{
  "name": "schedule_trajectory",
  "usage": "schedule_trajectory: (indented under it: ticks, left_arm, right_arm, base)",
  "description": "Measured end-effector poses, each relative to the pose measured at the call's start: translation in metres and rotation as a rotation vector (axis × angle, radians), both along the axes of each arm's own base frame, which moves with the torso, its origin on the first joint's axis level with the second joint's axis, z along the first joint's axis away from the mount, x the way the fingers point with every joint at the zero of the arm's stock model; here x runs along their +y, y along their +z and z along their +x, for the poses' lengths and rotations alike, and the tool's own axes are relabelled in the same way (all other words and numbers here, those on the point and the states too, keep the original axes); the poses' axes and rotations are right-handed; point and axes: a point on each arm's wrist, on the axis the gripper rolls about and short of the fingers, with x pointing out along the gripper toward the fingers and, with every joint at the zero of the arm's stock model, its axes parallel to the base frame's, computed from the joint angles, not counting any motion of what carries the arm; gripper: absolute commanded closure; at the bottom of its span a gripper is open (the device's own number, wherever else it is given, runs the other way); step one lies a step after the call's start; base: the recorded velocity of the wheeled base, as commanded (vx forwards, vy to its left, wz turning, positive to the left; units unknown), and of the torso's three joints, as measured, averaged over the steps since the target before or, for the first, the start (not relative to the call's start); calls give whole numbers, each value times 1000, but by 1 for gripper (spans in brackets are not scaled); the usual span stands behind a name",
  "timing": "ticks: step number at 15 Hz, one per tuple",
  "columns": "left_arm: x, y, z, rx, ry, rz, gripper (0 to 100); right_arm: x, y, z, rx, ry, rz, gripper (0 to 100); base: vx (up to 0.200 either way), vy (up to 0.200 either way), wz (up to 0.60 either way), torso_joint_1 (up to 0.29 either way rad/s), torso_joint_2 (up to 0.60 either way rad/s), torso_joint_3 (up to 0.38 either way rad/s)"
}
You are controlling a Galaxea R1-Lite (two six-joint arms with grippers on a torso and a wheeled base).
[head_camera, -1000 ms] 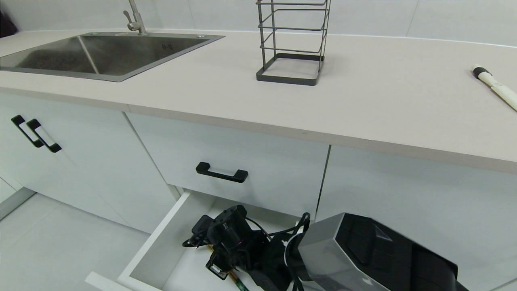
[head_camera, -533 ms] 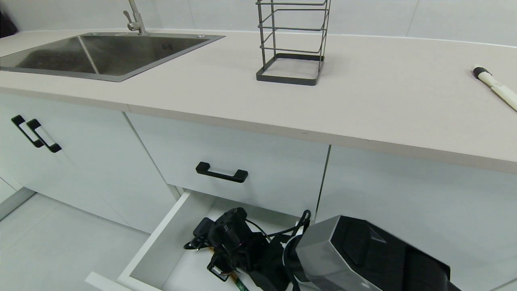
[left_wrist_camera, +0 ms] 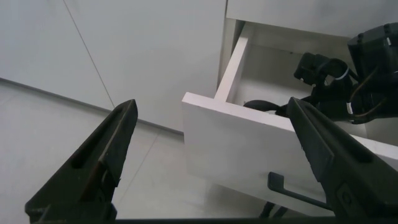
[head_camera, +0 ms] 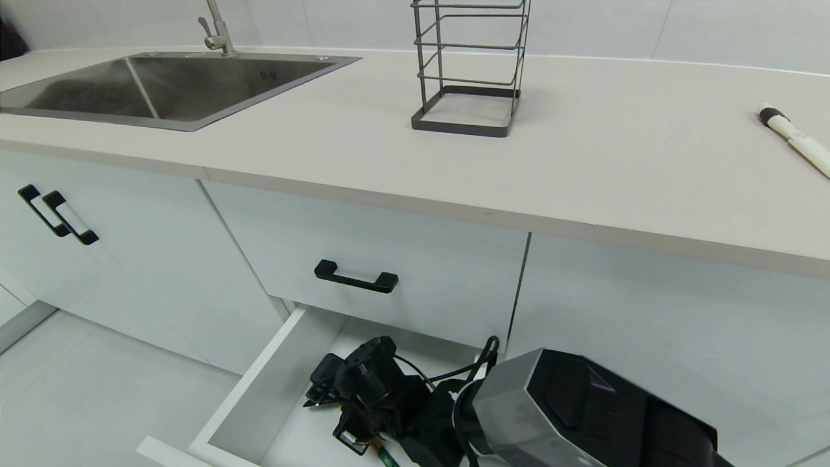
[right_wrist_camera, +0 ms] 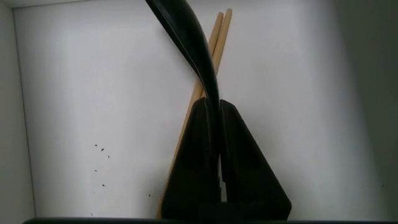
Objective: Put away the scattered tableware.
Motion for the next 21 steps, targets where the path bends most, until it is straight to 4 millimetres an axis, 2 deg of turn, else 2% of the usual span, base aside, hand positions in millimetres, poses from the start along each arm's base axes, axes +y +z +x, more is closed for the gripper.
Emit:
schedule_trajectory:
  ticks: [3,5,11,16,19,21]
  left_arm:
    - [0,0,0,0,0,0,0]
    - [0,0,0,0,0,0,0]
    - [0,0,0,0,0,0,0]
    - [0,0,0,0,0,0,0]
    - [0,0,0,-1,0,0,0]
    - [0,0,0,-1,0,0,0]
  right_arm:
    - [2,4,-1,-8,3,13,0]
    - [3,15,-4,-18,8,27,0]
    - [6,69,-46,-52,81,85,0]
    - [-9,106,-71,-101,117,180,0]
    - [-24,119,-80,-135,137,259,0]
    - [-37,121,-86,-153,155,306,0]
  base:
    - [0,0,0,0,0,0]
    - [0,0,0,0,0,0]
    - [0,0,0,0,0,0]
    - [0,0,0,0,0,0]
    - [0,0,0,0,0,0]
    - [0,0,0,0,0,0]
